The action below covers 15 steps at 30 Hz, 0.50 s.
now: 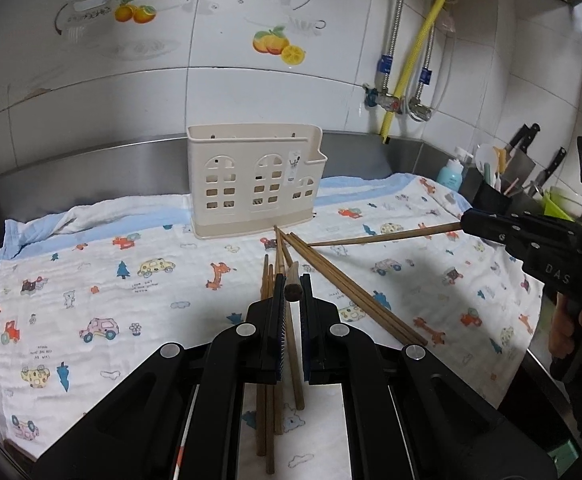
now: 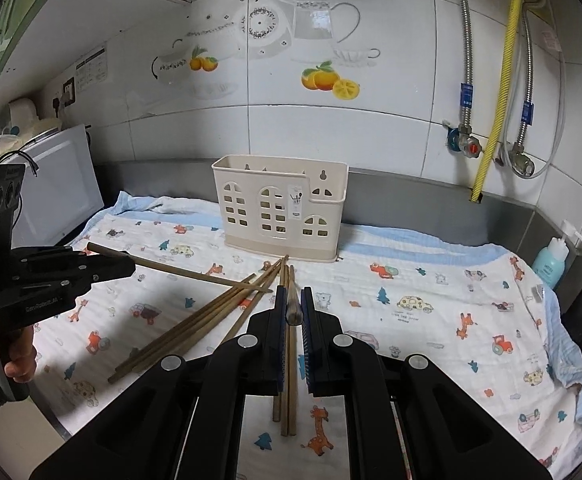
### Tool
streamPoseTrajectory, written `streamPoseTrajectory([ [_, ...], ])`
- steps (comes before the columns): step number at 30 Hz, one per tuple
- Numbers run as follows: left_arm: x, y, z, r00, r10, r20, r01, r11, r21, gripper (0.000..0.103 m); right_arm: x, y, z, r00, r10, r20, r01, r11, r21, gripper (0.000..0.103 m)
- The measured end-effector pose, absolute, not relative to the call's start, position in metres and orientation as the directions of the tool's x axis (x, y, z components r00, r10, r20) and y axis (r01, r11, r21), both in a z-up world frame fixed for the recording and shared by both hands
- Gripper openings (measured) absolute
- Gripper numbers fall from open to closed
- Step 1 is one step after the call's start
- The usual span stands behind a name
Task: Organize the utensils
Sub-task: 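Lift the held chopsticks upright with both tools toward the beige holder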
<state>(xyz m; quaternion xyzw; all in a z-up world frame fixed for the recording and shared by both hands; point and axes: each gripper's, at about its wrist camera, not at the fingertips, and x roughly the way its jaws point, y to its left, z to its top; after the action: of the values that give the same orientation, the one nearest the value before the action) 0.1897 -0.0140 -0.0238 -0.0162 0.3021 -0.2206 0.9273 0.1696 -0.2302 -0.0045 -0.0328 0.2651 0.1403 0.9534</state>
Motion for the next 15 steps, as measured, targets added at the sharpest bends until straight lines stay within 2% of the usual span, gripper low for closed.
streamPoseTrajectory([
  [15, 0.210, -0.013, 0.024, 0.776, -0.414, -0.475, 0.394, 0.907, -0.148, 0.005, 0.204, -0.234, 0.075, 0.845, 0.300, -0.443, -0.345, 0.938, -0.024, 0.007],
])
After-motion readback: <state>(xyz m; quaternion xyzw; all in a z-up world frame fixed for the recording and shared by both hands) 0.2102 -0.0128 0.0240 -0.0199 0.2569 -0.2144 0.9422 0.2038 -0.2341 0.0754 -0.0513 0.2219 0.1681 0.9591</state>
